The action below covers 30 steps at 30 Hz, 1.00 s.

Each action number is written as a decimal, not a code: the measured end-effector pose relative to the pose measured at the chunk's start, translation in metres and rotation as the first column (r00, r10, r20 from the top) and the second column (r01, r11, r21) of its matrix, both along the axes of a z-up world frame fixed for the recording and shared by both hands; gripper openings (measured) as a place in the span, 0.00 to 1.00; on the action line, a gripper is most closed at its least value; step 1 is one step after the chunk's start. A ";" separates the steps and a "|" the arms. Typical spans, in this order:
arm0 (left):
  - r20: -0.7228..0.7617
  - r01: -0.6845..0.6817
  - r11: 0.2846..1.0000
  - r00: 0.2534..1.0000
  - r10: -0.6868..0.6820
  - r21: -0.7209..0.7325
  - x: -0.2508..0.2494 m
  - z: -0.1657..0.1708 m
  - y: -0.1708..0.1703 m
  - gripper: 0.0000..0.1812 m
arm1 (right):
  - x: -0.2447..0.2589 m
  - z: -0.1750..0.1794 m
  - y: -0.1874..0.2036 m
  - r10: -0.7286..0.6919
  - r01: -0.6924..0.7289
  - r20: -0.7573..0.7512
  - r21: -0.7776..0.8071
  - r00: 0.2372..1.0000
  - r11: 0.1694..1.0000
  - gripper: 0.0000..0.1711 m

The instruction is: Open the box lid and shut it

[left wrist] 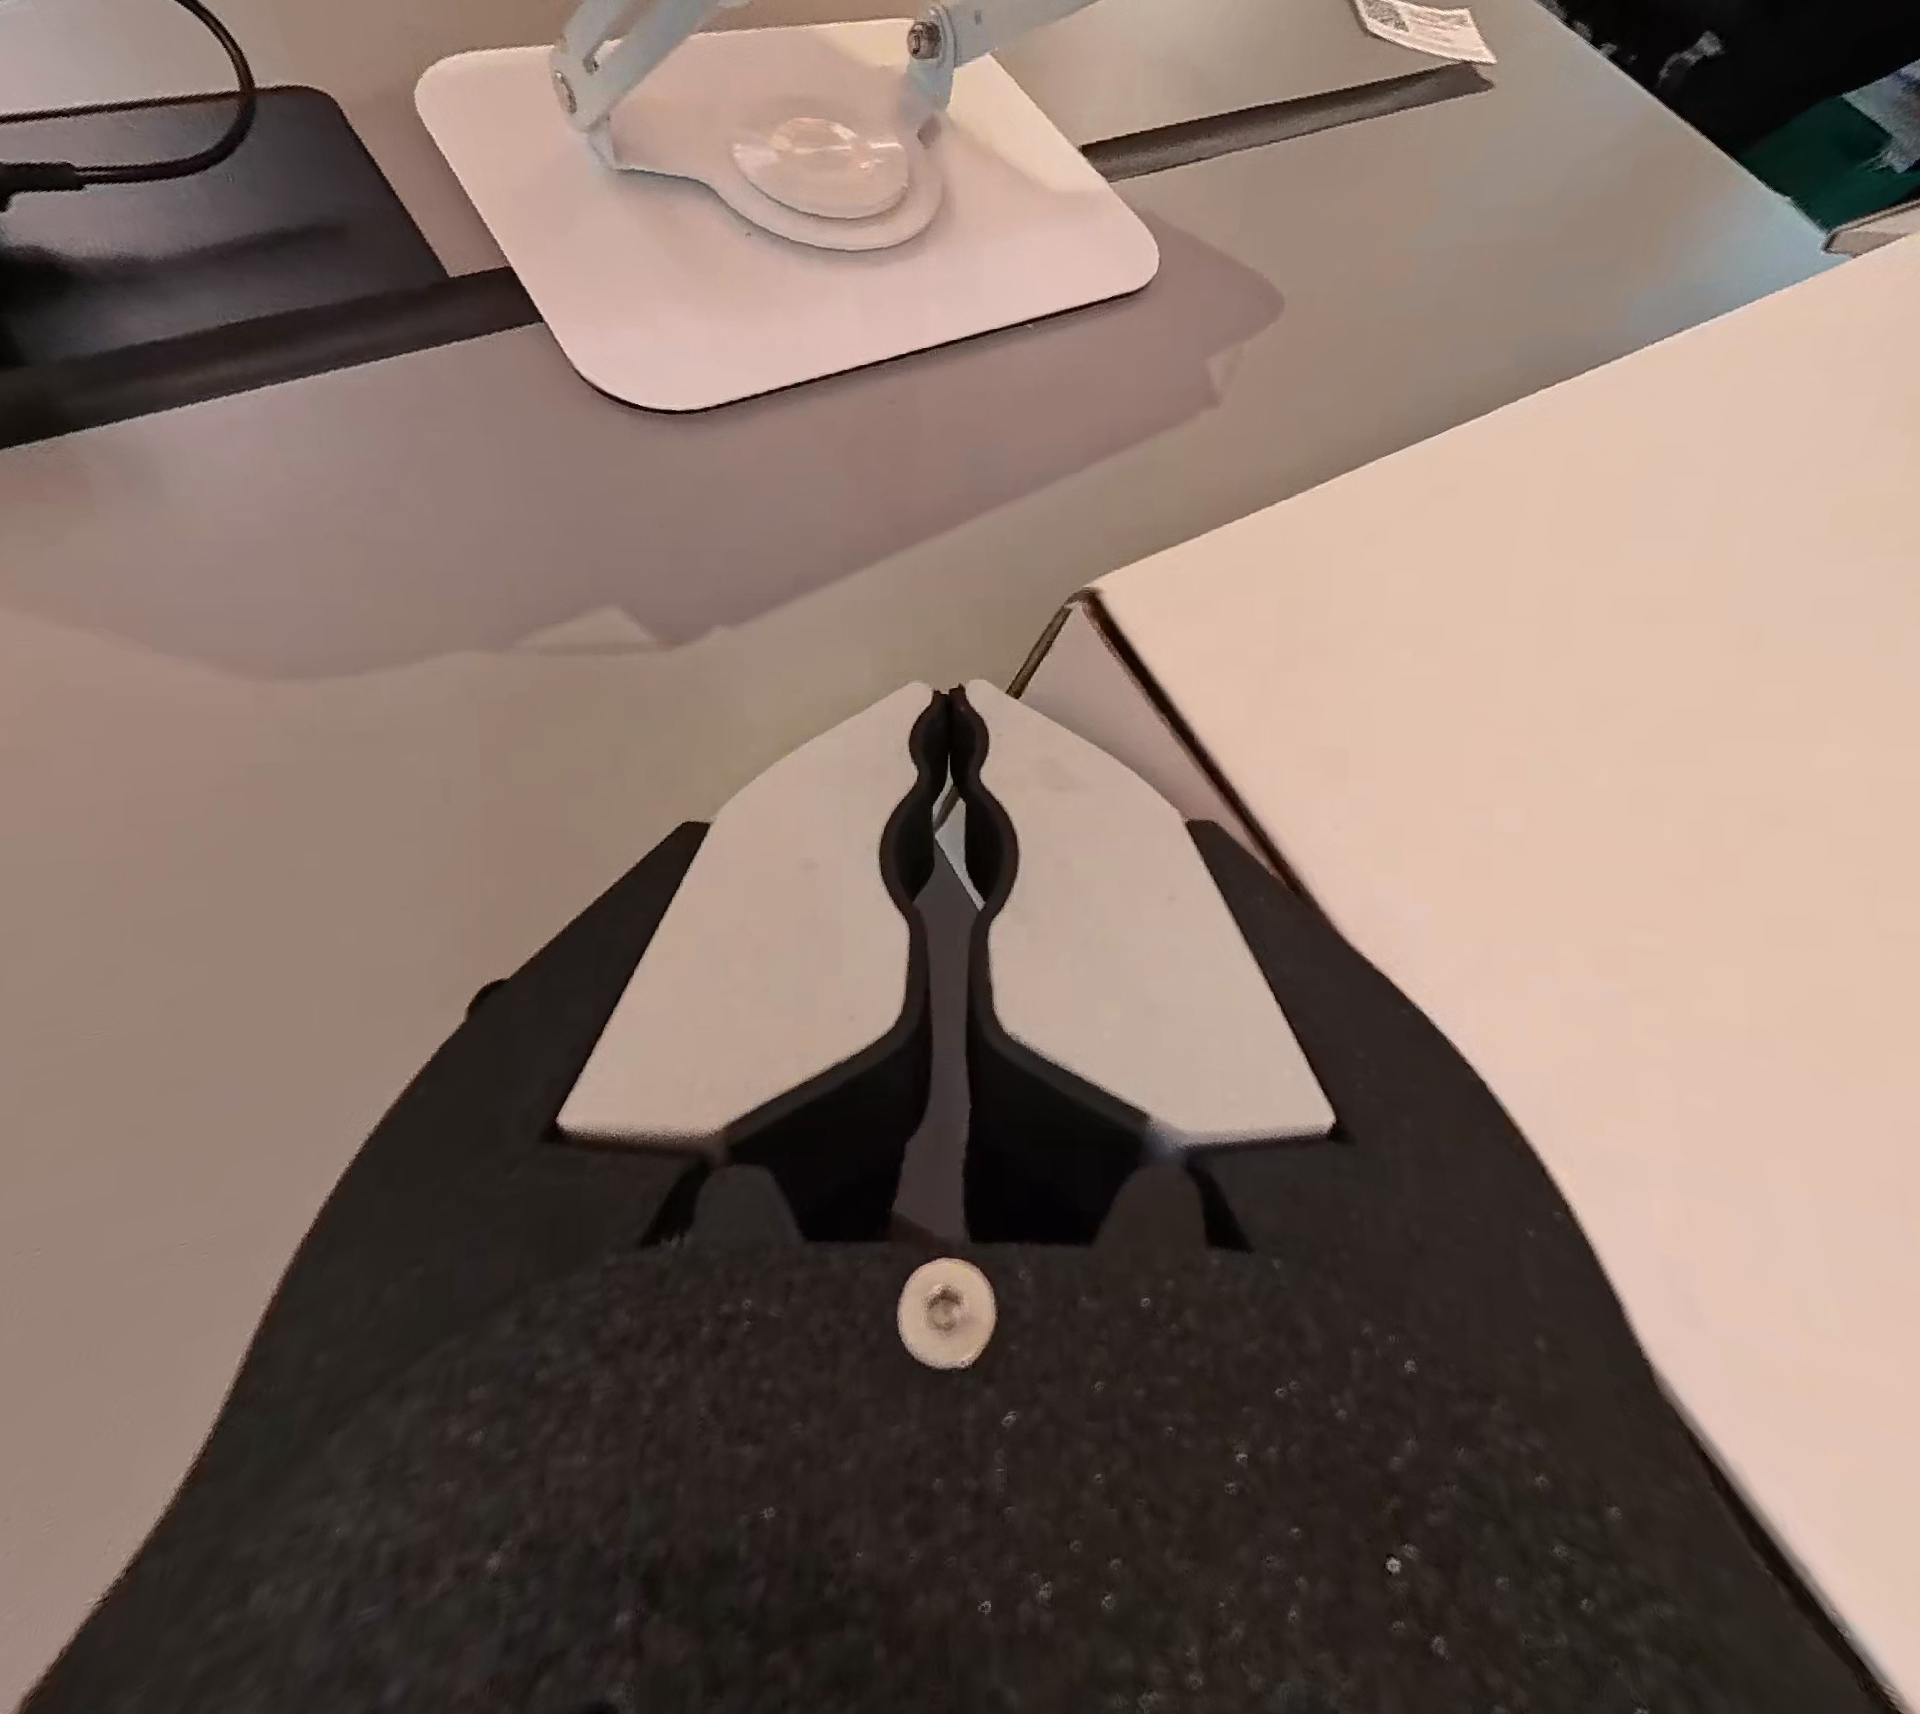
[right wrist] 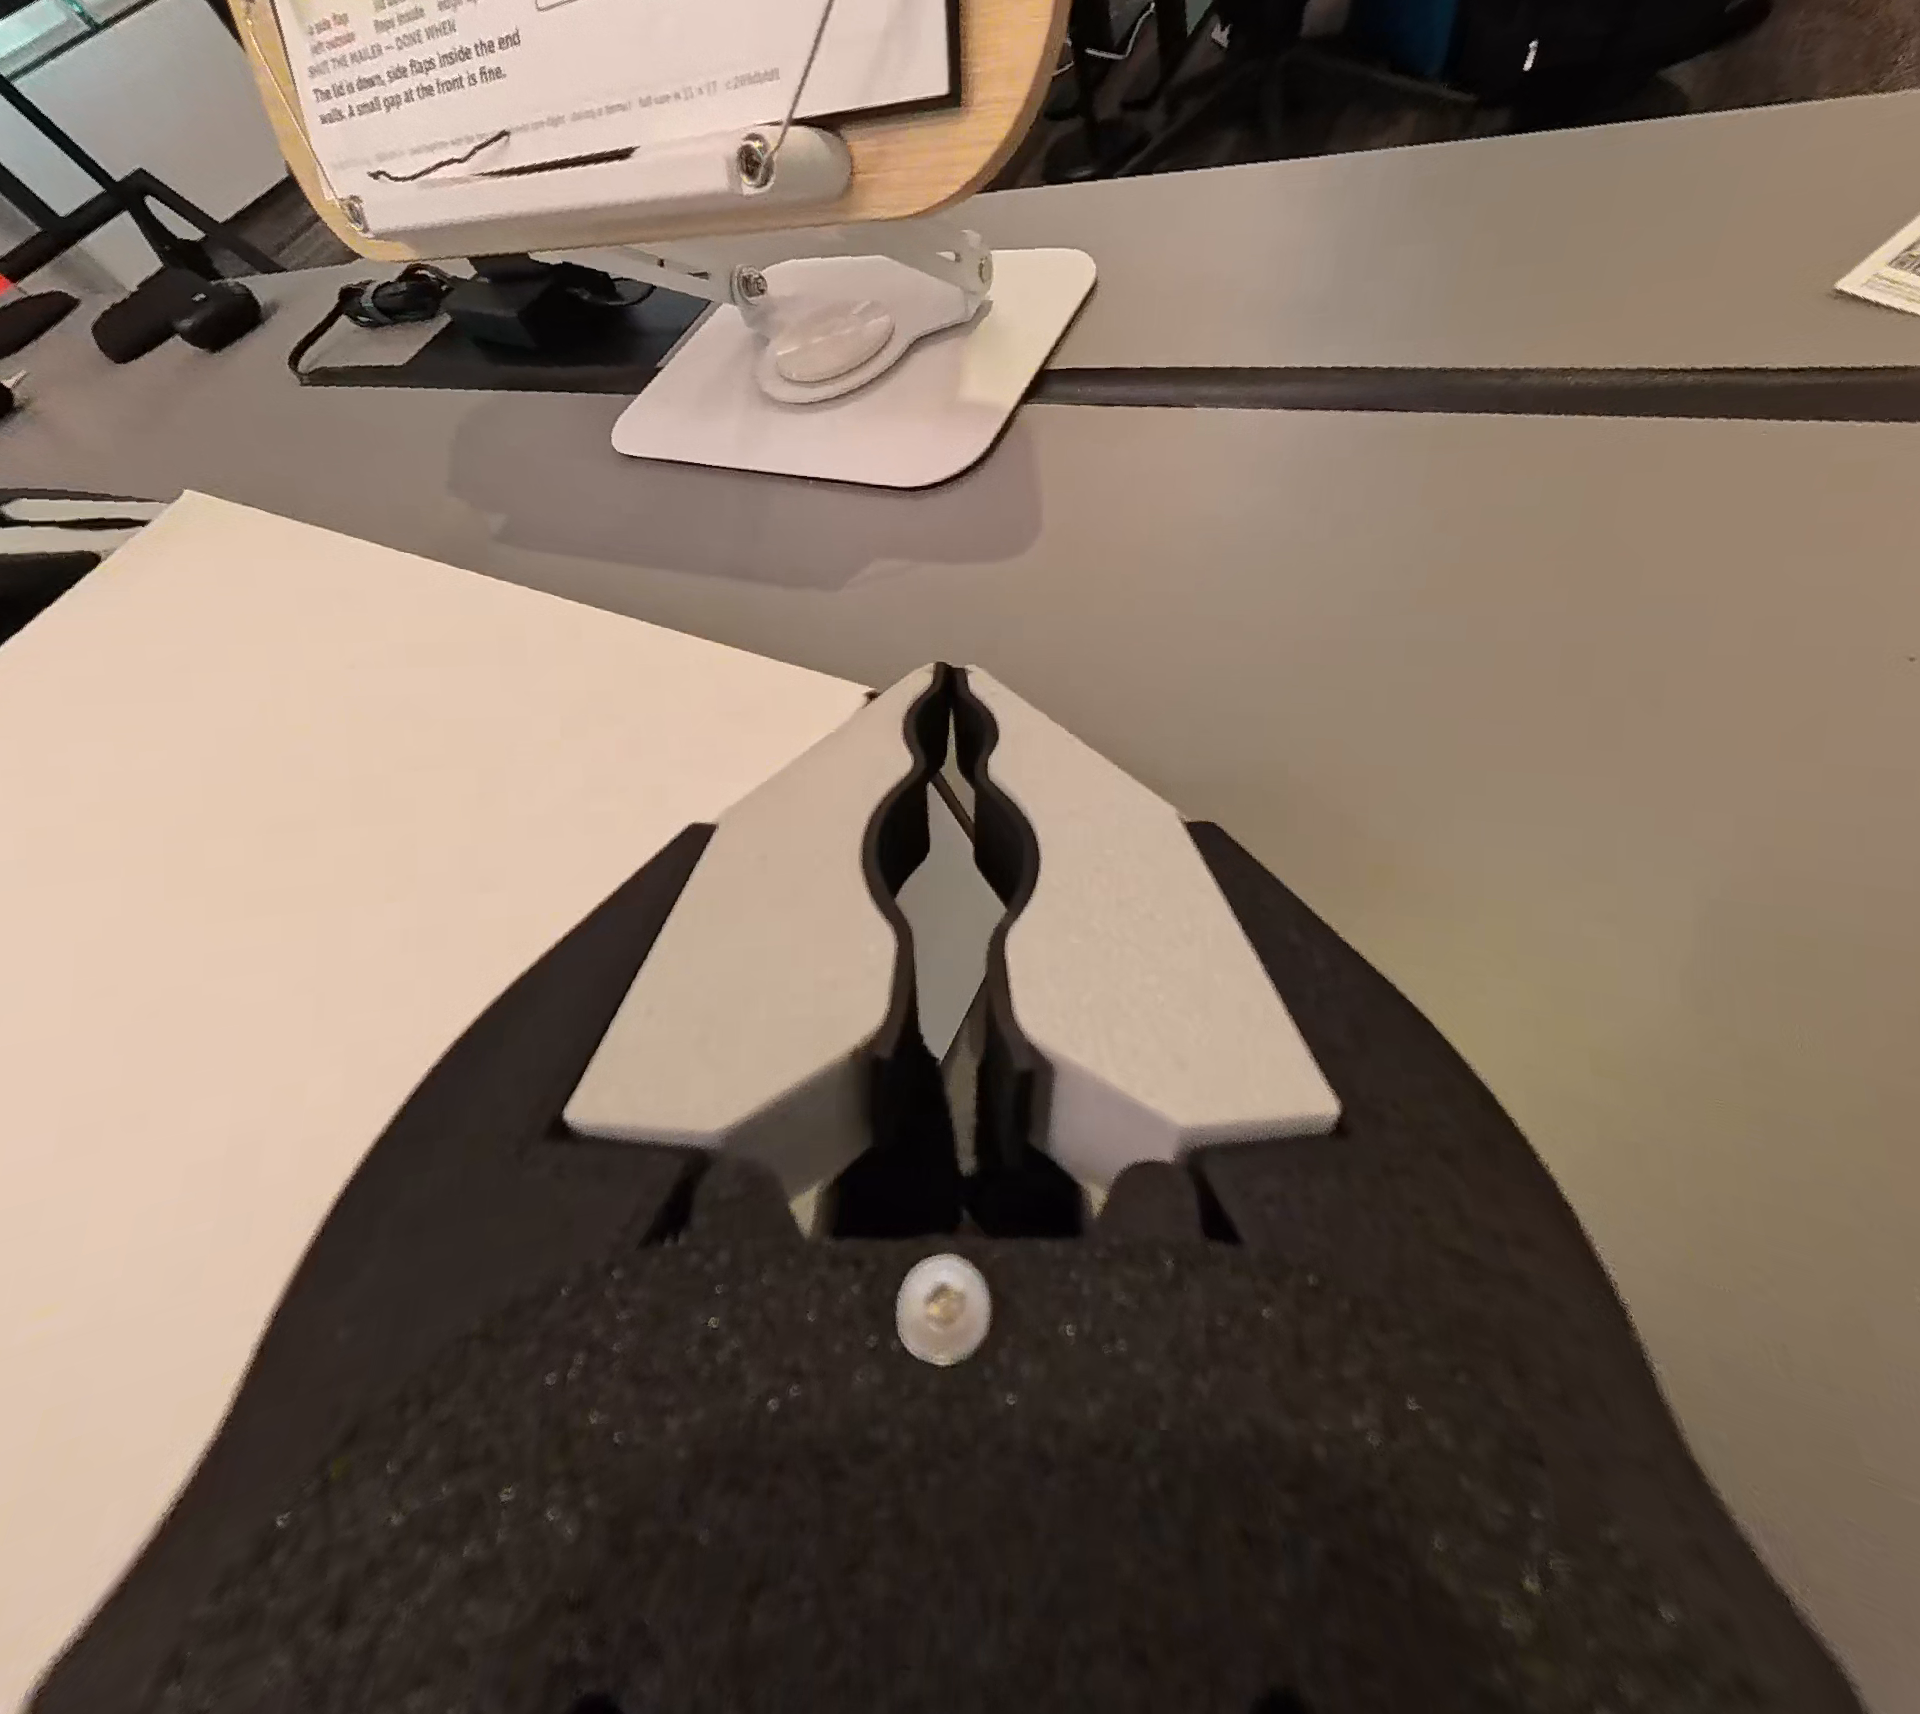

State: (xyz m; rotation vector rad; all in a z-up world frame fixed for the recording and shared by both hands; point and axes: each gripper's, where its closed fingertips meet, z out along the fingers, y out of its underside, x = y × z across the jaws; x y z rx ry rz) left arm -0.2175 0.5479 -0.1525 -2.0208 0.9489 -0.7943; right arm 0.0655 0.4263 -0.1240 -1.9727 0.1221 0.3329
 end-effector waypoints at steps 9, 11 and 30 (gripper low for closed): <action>-0.043 -0.070 0.995 0.996 0.073 0.067 -0.022 0.009 0.025 0.00 | 0.017 -0.011 -0.014 -0.031 0.036 0.076 -0.053 0.997 0.998 0.00; -0.051 -0.021 0.997 0.998 0.025 0.072 -0.014 0.008 0.021 0.00 | 0.011 -0.021 -0.015 -0.006 0.011 0.061 -0.079 0.998 0.997 0.00; -0.104 -0.301 0.932 0.940 0.326 0.202 -0.069 0.068 -0.013 0.02 | -0.016 0.028 -0.055 -0.042 0.048 0.183 -0.030 0.982 0.998 0.08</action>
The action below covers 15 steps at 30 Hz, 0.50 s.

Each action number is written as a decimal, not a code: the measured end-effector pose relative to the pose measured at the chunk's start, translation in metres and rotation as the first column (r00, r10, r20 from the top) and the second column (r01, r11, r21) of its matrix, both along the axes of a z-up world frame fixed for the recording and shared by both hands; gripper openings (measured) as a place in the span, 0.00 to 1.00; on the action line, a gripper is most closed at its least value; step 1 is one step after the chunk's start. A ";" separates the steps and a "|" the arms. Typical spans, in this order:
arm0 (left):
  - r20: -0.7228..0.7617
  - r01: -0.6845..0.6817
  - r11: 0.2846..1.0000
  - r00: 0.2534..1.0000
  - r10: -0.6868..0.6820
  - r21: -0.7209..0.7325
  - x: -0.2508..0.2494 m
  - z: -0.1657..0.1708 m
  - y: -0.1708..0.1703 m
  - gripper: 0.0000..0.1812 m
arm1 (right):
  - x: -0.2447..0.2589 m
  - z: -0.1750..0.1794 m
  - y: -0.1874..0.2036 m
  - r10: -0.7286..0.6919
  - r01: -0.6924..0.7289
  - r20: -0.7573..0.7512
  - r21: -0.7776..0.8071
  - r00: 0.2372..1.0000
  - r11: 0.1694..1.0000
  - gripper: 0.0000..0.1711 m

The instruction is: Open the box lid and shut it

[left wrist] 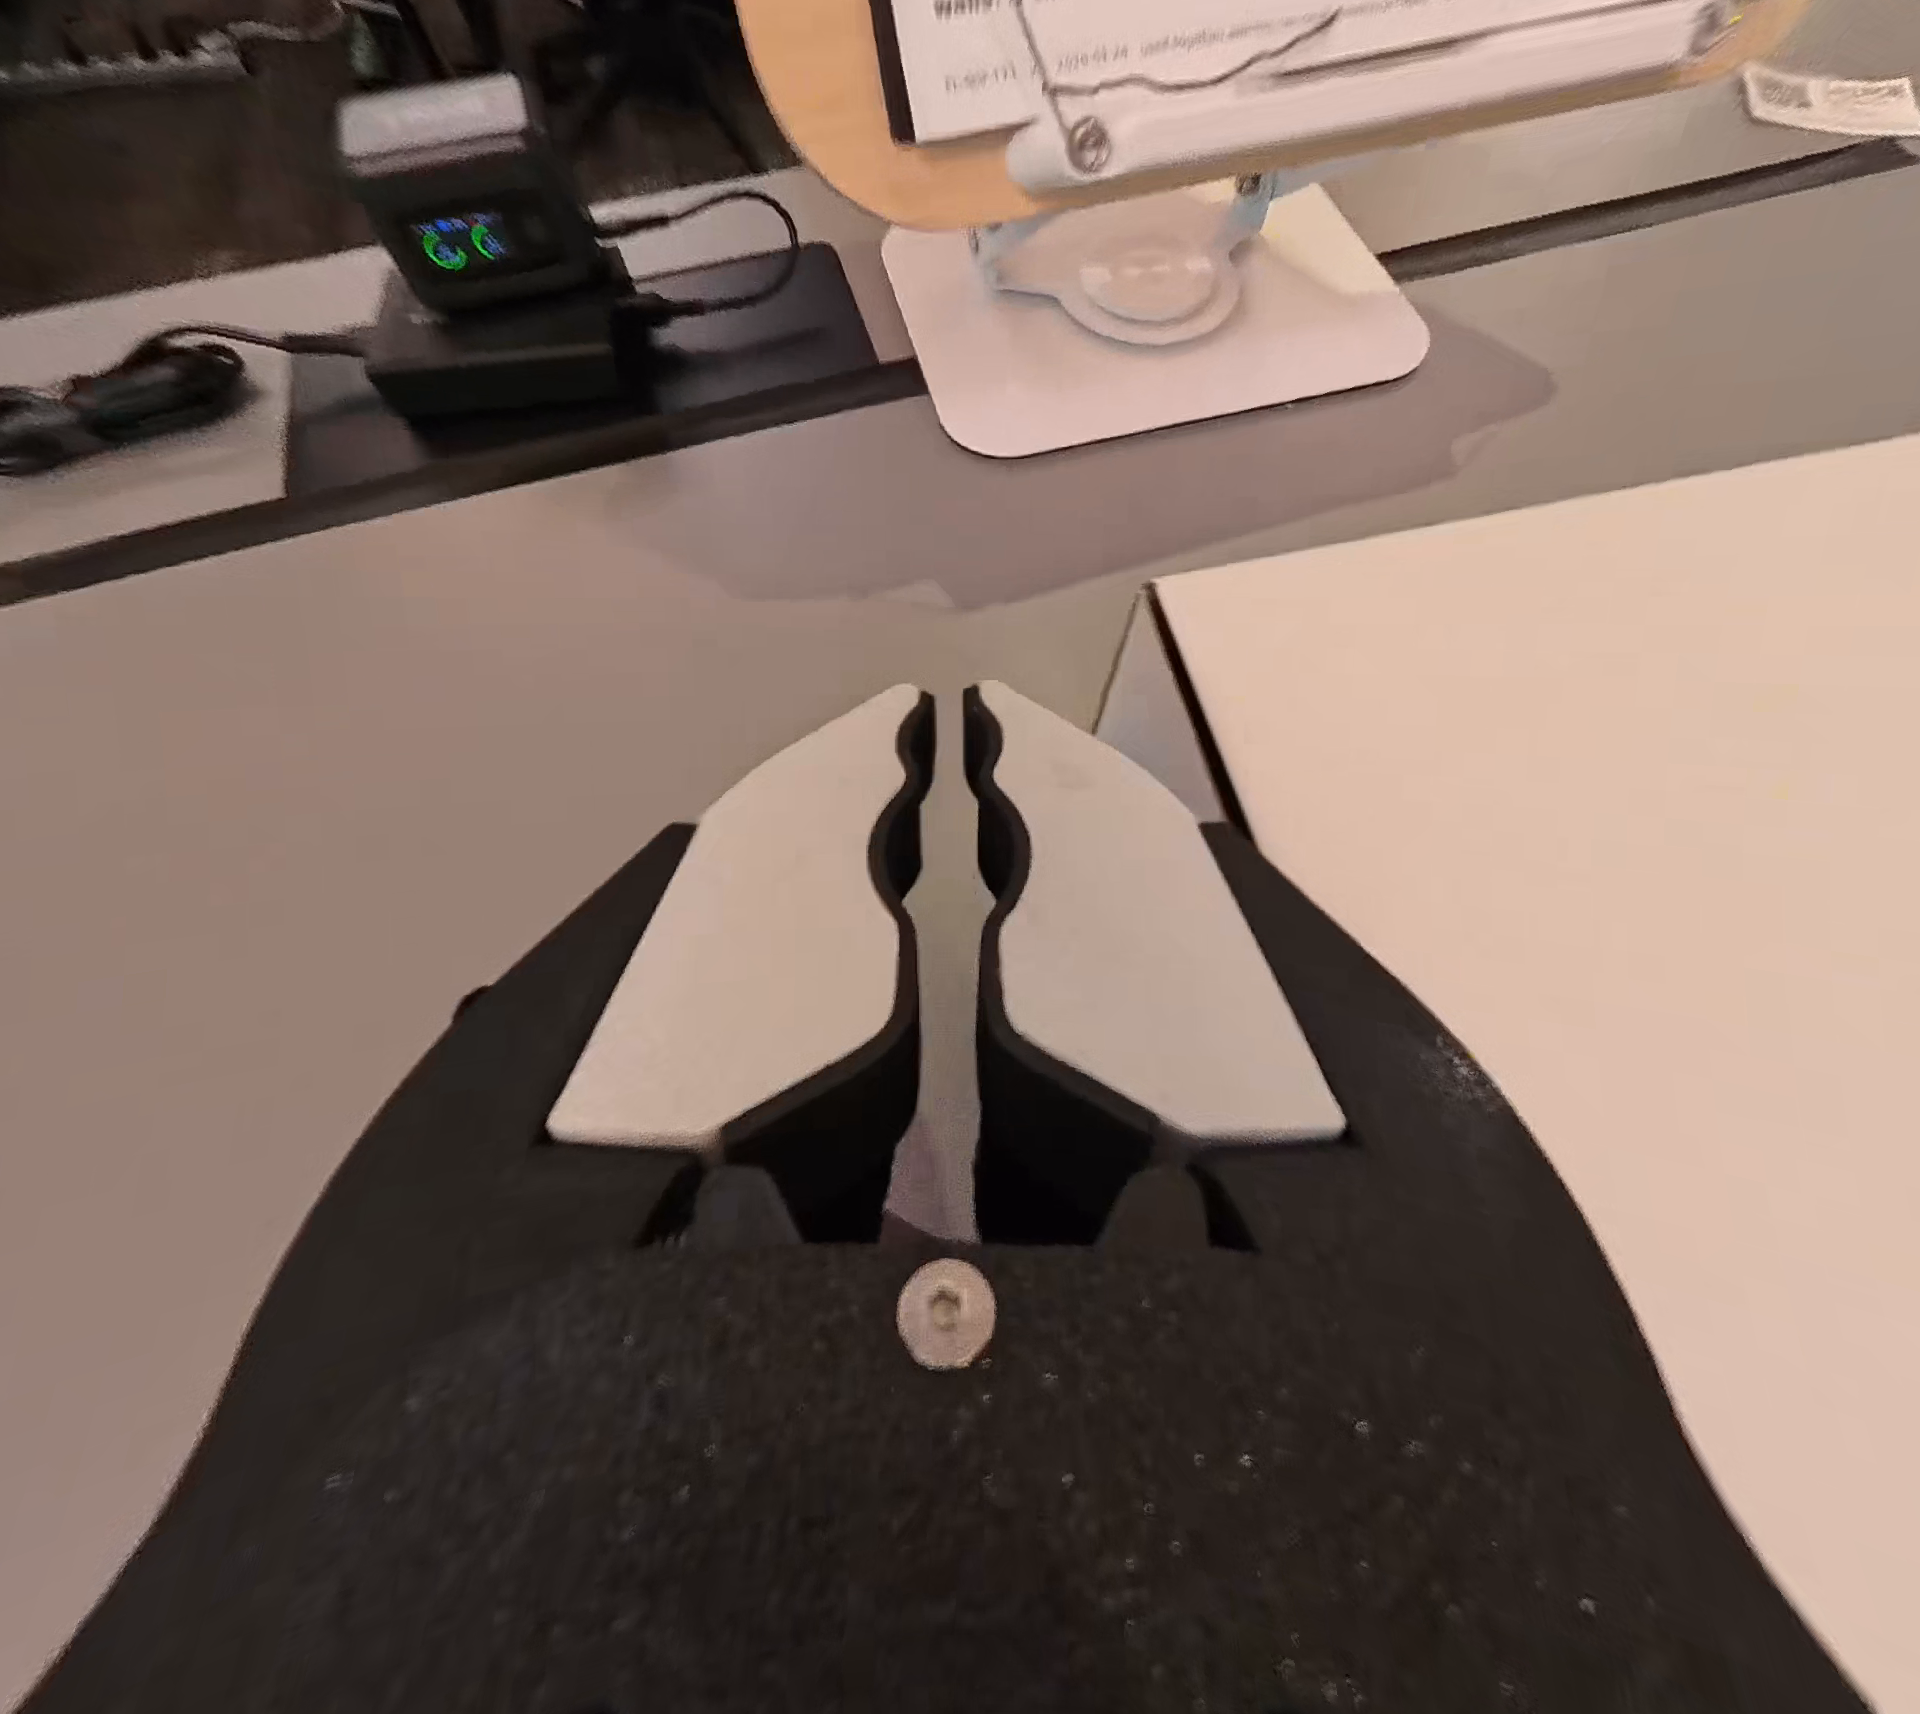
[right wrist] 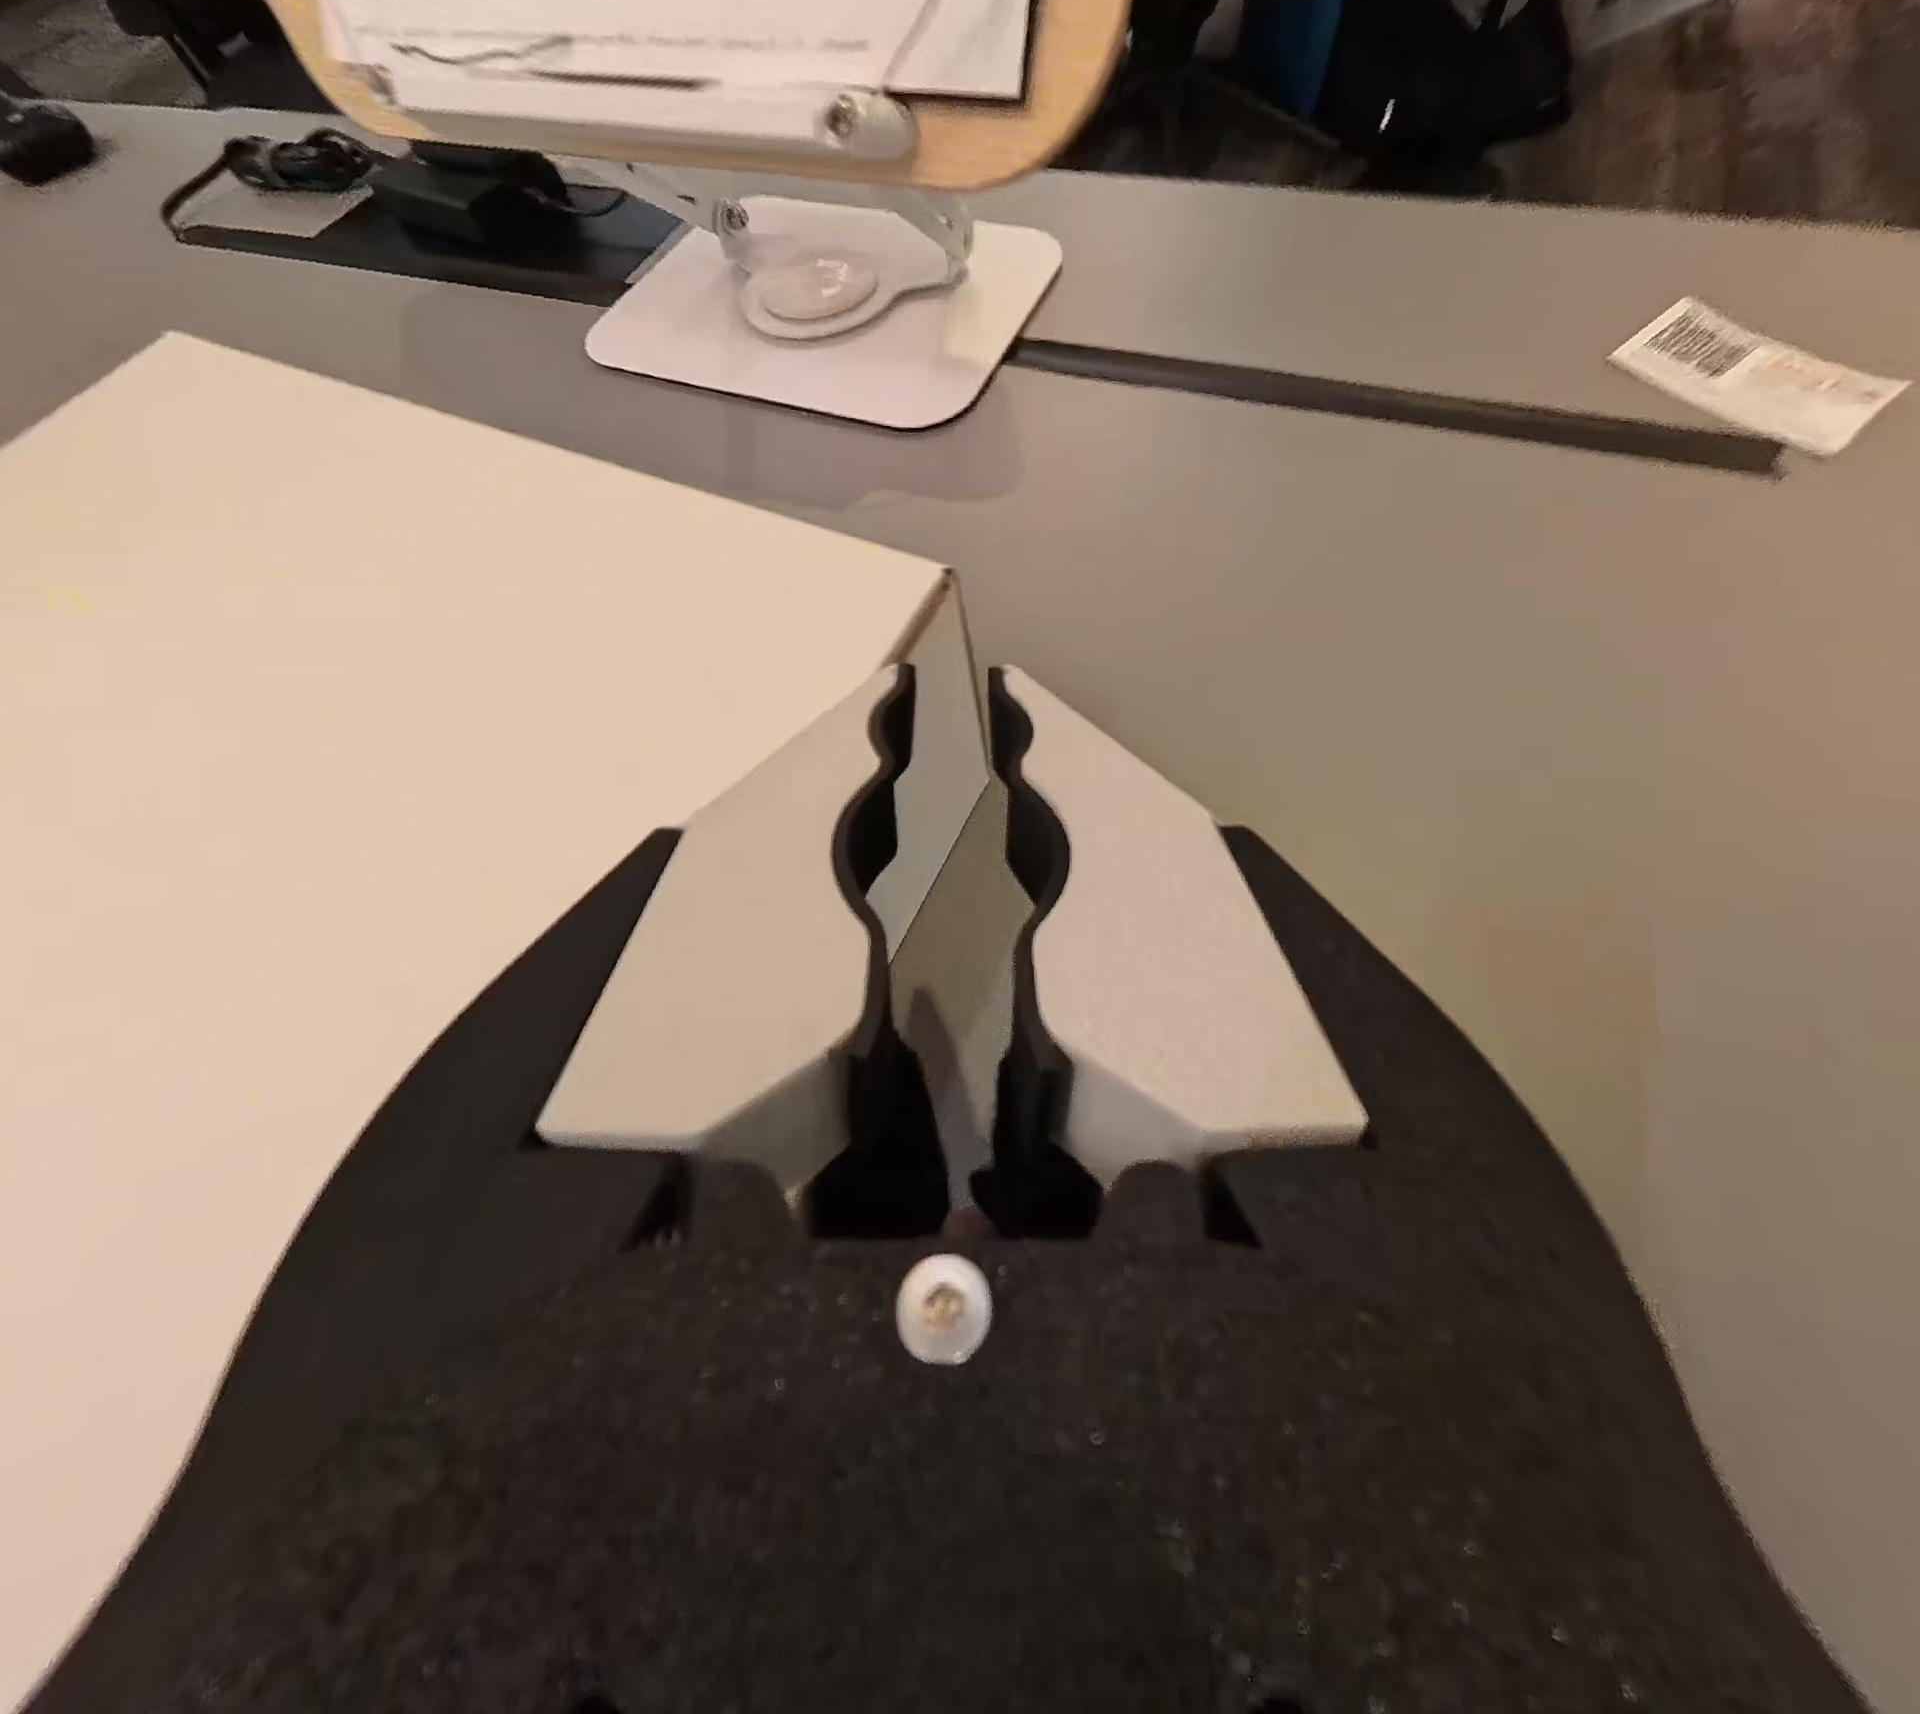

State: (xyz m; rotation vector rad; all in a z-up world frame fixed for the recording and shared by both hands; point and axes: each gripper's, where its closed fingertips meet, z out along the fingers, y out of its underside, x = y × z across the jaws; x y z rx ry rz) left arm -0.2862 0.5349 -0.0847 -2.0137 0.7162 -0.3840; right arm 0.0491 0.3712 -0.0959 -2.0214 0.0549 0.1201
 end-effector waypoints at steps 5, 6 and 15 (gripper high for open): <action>0.107 0.063 0.996 0.992 -0.070 0.064 -0.016 0.043 -0.063 0.07 | -0.036 0.052 -0.065 -0.003 -0.003 0.043 0.140 0.999 0.990 0.11; 0.130 0.111 0.992 0.985 -0.118 0.058 -0.016 0.047 -0.083 0.07 | -0.046 0.058 -0.080 0.001 -0.007 0.037 0.168 0.999 0.986 0.12; 0.240 0.234 0.971 0.941 -0.240 0.051 -0.068 -0.005 -0.251 0.18 | -0.122 0.002 -0.192 -0.075 0.085 -0.065 0.167 0.995 0.982 0.18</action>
